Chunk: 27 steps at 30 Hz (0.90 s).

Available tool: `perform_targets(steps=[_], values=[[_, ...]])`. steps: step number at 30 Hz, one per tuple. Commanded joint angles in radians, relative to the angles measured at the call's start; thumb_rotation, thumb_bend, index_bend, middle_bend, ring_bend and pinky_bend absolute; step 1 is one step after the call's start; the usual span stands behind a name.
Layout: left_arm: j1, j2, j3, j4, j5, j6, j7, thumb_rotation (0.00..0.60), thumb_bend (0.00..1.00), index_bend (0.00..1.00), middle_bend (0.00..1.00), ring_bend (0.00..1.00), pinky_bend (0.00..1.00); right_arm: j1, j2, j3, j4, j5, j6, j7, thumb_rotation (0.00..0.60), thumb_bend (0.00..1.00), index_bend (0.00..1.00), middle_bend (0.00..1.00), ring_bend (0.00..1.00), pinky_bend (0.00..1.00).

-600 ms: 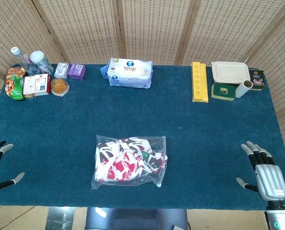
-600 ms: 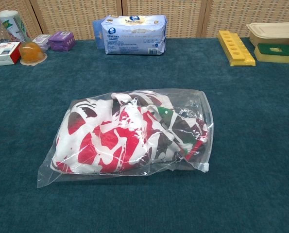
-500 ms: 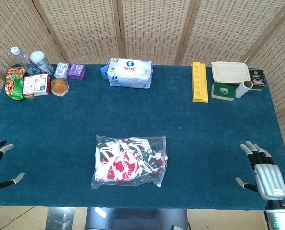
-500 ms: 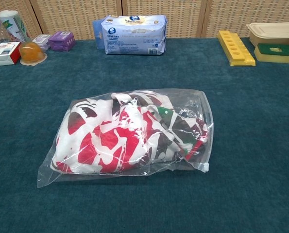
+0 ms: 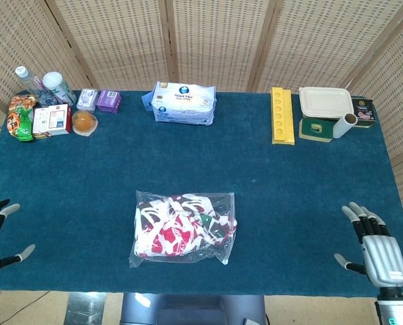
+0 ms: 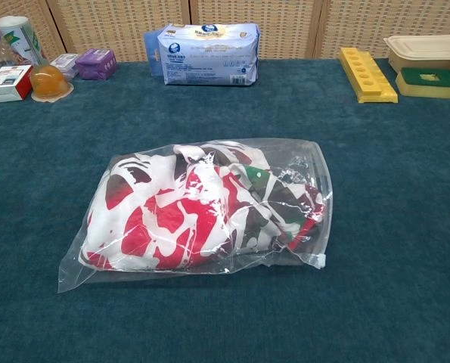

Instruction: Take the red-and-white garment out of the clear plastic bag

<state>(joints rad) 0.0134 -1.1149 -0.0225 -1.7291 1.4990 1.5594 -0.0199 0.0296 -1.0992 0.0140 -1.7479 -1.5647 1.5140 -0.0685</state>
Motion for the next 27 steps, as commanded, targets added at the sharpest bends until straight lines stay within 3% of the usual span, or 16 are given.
perform_targets(steps=[1,8,12,16,23,27], values=[[-0.011,0.008,0.004,-0.011,-0.005,-0.027,0.012,0.6,0.06,0.18,0.14,0.05,0.07,0.002,-0.001,-0.001,0.003,0.002,-0.007,0.002,0.6,0.19,0.12,0.09,0.11,0.12],[-0.087,0.034,-0.005,-0.069,0.039,-0.114,0.062,0.6,0.06,0.18,0.14,0.05,0.07,0.008,-0.002,-0.003,-0.006,-0.004,-0.017,-0.016,0.6,0.19,0.12,0.09,0.11,0.12],[-0.171,0.039,-0.014,-0.119,0.066,-0.225,0.116,0.6,0.06,0.18,0.14,0.05,0.07,-0.001,-0.007,-0.01,-0.007,-0.007,-0.009,-0.023,0.6,0.19,0.12,0.09,0.12,0.12],[-0.239,0.028,-0.033,-0.174,0.033,-0.322,0.177,0.6,0.06,0.18,0.14,0.05,0.07,-0.001,-0.005,-0.018,-0.013,-0.02,-0.013,-0.036,0.6,0.19,0.12,0.09,0.11,0.12],[-0.355,-0.057,-0.066,-0.248,-0.077,-0.468,0.361,0.6,0.05,0.01,0.09,0.01,0.07,0.004,0.004,-0.019,-0.009,-0.033,-0.016,-0.026,0.6,0.19,0.12,0.09,0.12,0.12],[-0.405,-0.128,-0.068,-0.269,-0.165,-0.523,0.482,0.6,0.04,0.0,0.04,0.0,0.07,0.008,0.003,-0.016,0.009,-0.022,-0.027,-0.001,0.6,0.19,0.12,0.09,0.11,0.12]])
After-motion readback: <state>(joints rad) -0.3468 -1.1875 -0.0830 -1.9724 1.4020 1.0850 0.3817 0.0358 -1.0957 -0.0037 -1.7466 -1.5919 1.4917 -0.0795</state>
